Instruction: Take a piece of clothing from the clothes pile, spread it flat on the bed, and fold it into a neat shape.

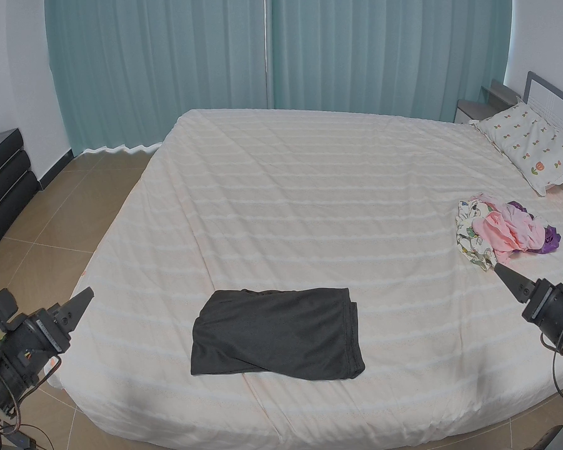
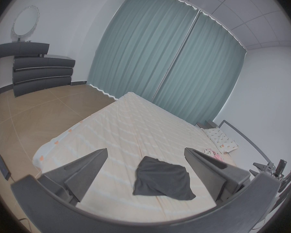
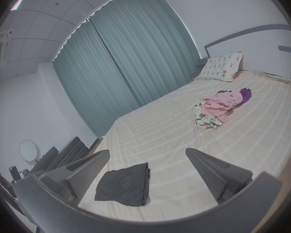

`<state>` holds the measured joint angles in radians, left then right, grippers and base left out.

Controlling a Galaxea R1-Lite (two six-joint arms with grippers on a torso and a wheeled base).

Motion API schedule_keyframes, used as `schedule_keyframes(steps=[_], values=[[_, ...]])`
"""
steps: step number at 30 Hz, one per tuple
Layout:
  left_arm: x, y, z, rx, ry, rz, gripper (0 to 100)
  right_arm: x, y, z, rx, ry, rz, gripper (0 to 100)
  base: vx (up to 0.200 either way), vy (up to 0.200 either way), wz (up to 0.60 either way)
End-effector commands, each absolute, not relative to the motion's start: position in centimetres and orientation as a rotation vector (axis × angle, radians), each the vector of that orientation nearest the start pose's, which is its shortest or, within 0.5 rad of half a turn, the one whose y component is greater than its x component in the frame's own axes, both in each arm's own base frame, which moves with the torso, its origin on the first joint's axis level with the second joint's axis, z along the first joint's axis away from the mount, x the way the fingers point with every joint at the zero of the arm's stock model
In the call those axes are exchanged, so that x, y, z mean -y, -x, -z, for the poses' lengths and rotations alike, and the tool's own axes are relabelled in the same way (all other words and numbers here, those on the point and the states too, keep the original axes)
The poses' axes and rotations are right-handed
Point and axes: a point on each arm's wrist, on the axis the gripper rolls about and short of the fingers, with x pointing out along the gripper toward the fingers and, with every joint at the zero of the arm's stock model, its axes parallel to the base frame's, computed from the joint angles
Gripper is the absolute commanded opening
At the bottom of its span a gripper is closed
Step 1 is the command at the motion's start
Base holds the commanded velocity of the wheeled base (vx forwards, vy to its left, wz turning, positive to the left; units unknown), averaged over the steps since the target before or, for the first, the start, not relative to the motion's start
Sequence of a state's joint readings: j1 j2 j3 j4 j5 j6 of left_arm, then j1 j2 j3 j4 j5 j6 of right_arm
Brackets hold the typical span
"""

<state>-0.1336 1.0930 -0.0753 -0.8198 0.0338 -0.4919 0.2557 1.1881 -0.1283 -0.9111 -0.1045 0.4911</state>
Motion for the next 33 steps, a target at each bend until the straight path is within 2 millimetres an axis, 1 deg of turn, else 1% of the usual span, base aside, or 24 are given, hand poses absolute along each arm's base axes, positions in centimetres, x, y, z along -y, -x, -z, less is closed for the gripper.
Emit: schedule_keyframes(steps=[1,2,3,4,5,6,8,11,13,15,16,17,18,19,22,23,25,27,30,31,33], values=[[0.1,-1.7,-14.6,-0.027,0.429,0.095,100,-1.1,-5.3,-14.1,-0.052,-0.371,-0.144,100,0.0,0.0,0.0],[0.0,-0.9,-14.2,-0.02,0.417,0.094,100,-0.9,-4.6,-13.7,-0.06,-0.349,-0.143,100,0.0,0.0,0.0],[0.0,-0.9,-14.2,-0.02,0.417,0.094,100,-0.9,-4.6,-13.7,-0.06,-0.349,-0.143,100,0.0,0.0,0.0],[-0.1,0.1,-13.4,-0.019,0.411,0.091,100,-0.6,-3.4,-12.9,-0.069,-0.312,-0.14,100,0.0,0.0,0.0],[-0.2,0.7,-12.9,-0.019,0.409,0.094,100,-0.4,-2.6,-12.3,-0.072,-0.284,-0.142,100,0.0,0.0,0.0],[-0.2,0.8,-12.7,-0.021,0.409,0.093,100,-0.4,-2.6,-12.2,-0.073,-0.282,-0.142,100,0.0,0.0,0.0],[-0.3,2.1,-11.6,-0.016,0.396,0.094,100,-0.1,-1.3,-11.3,-0.071,-0.261,-0.141,100,0.0,0.0,0.0],[-0.4,2.3,-10.8,-0.032,0.354,0.054,100,0.2,0.1,-10.6,-0.04,-0.249,-0.108,100,0.0,0.0,0.0],[-0.5,2.3,-10.7,-0.03,0.352,0.021,100,0.4,0.8,-10.1,-0.022,-0.216,-0.079,100,0.0,0.0,0.0],[-0.6,2.0,-9.7,-0.049,0.327,-0.057,100,0.5,1.7,-9.1,-0.021,-0.162,-0.065,100,0.0,0.0,0.0],[-0.7,1.9,-9.3,-0.057,0.305,-0.089,100,0.6,1.6,-8.8,-0.039,-0.136,-0.053,100,0.0,0.0,0.0],[-0.7,1.9,-9.3,-0.057,0.305,-0.089,100,0.6,1.6,-8.8,-0.039,-0.136,-0.053,100,0.0,0.0,0.0],[-0.8,1.7,-8.4,-0.072,0.217,-0.149,100,0.6,1.5,-8.5,-0.053,-0.124,-0.018,100,0.0,0.0,0.0],[-0.8,1.6,-8.2,-0.063,0.188,-0.181,100,0.7,1.5,-8.4,-0.061,-0.119,0.022,100,0.0,0.0,0.0],[-1.0,1.5,-8.5,-0.003,0.189,-0.249,100,0.8,1.5,-8.4,-0.067,-0.105,0.084,100,0.0,0.0,0.0],[-1.1,1.5,-8.4,-0.006,0.179,-0.284,100,0.9,1.6,-8.3,-0.076,-0.079,0.105,100,0.0,0.0,0.0],[-1.1,1.5,-8.4,-0.008,0.172,-0.292,100,0.9,1.6,-8.3,-0.079,-0.07,0.109,100,0.0,0.0,0.0],[-1.1,1.6,-8.4,-0.017,0.133,-0.304,100,1.0,1.7,-8.4,-0.085,-0.052,0.172,100,0.0,0.0,0.0],[-1.0,1.6,-8.4,-0.023,0.064,-0.348,100,1.0,1.8,-8.4,-0.104,-0.023,0.24,100,0.0,0.0,0.0],[-0.9,1.8,-8.3,-0.038,-0.008,-0.376,100,1.0,1.8,-8.5,-0.107,-0.014,0.27,100,0.0,0.0,0.0],[-0.9,1.8,-8.4,-0.048,-0.087,-0.394,100,1.0,1.9,-8.5,-0.107,-0.003,0.285,100,0.0,0.0,0.0]])
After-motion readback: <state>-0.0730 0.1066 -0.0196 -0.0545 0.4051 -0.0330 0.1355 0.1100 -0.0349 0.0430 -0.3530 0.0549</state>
